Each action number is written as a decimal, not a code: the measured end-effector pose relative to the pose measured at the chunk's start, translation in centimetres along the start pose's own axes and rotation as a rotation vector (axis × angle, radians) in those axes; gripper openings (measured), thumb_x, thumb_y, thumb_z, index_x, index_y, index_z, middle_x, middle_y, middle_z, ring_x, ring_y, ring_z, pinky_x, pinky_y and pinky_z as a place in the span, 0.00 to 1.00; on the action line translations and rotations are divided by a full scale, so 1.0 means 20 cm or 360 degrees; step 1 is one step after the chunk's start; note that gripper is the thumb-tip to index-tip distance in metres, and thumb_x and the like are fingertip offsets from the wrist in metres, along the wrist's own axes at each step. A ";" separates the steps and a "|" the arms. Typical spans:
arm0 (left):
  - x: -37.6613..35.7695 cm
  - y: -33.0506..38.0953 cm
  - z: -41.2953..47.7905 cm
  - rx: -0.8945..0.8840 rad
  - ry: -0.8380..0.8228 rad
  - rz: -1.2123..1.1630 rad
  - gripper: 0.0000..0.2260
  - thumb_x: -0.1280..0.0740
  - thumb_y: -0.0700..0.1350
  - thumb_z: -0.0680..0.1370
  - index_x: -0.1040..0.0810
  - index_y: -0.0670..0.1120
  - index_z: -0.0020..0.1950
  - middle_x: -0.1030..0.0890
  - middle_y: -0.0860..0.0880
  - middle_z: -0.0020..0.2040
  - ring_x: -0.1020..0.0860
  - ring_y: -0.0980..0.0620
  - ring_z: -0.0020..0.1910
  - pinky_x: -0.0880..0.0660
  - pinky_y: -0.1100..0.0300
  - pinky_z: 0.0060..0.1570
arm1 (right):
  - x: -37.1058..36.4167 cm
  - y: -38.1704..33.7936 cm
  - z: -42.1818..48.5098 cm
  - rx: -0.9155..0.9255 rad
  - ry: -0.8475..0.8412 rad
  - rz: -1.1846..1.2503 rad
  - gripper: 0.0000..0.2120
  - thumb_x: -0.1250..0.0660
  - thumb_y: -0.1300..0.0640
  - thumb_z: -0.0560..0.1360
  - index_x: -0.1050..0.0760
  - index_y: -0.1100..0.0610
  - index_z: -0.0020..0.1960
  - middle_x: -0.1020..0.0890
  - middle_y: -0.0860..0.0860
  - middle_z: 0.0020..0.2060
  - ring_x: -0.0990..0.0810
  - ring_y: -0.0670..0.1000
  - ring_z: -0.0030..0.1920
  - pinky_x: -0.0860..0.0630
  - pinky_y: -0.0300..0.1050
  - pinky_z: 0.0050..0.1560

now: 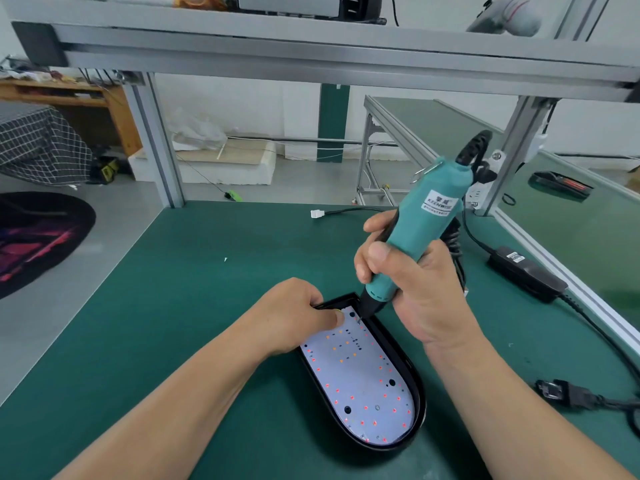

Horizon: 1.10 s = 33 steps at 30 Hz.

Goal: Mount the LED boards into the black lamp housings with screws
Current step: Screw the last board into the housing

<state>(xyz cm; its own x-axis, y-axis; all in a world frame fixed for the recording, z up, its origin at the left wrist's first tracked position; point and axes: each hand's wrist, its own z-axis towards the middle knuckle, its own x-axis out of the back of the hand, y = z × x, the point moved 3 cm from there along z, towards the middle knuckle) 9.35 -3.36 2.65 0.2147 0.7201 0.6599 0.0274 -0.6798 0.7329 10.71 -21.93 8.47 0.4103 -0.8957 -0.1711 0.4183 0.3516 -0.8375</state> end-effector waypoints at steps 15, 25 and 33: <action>0.19 -0.10 -0.02 0.0306 0.0284 -0.1860 0.14 0.44 0.26 0.84 0.20 0.32 0.60 0.13 0.35 0.52 0.14 0.50 0.40 0.16 0.62 0.40 | 0.12 0.00 -0.04 -0.0128 0.0577 0.0827 0.03 0.35 0.57 0.82 0.23 0.55 0.52 0.28 0.49 0.36 0.25 0.50 0.37 0.24 0.42 0.42; 0.16 0.03 -0.12 -0.0054 0.0145 -0.1572 0.11 0.32 0.48 0.83 0.24 0.40 0.57 0.12 0.40 0.49 0.13 0.49 0.38 0.23 0.63 0.26 | 0.05 -0.04 -0.06 -0.0099 0.0474 0.0903 0.03 0.37 0.58 0.82 0.24 0.55 0.52 0.28 0.50 0.36 0.26 0.50 0.38 0.25 0.42 0.42; 0.10 0.15 -0.21 -0.0211 0.0041 -0.1439 0.11 0.22 0.51 0.71 0.11 0.44 0.46 0.13 0.42 0.42 0.17 0.50 0.32 0.22 0.61 0.30 | 0.09 -0.07 -0.05 -0.0060 0.0587 0.0974 0.05 0.38 0.58 0.83 0.23 0.55 0.52 0.28 0.49 0.36 0.26 0.50 0.39 0.26 0.42 0.43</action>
<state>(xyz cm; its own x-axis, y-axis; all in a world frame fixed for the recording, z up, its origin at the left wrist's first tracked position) 5.74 -3.42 6.79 0.1444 0.9743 -0.1728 0.0618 0.1654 0.9843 10.12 -24.32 8.86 0.2590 -0.5766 -0.7749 0.1696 0.8170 -0.5512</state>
